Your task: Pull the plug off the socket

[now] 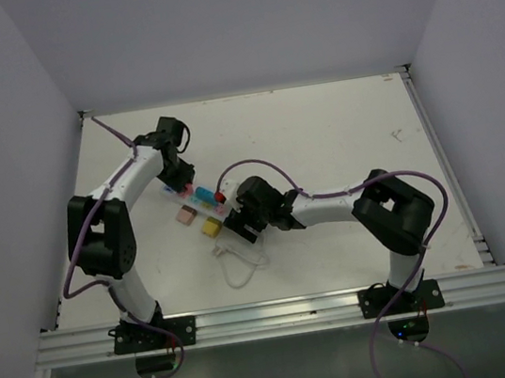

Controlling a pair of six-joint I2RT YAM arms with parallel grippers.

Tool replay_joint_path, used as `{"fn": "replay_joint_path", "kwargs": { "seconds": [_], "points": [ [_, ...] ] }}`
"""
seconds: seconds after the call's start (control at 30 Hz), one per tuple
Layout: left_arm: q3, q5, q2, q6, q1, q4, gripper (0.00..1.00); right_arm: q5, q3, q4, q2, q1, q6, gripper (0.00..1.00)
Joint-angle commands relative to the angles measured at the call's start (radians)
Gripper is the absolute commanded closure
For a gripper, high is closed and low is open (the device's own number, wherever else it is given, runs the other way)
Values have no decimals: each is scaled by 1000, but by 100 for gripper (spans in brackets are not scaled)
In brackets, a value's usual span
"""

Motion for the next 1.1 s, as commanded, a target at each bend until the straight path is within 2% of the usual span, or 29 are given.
{"fn": "replay_joint_path", "kwargs": {
  "seconds": [0.0,0.2,0.47,0.73,1.07],
  "points": [
    [56,-46,30,-17,8,-25,71,25,-1,-21,59,-6,-2,100],
    [73,-37,41,-3,11,-26,100,13,36,-94,94,-5,-2,100],
    [117,-28,27,5,20,-42,100,-30,109,-208,162,-6,-15,100],
    [195,27,43,-18,55,-68,100,-24,175,-300,223,-5,-19,100],
    [215,43,38,-45,80,-61,100,-1,234,-393,280,-5,-19,100]
  ]
}}
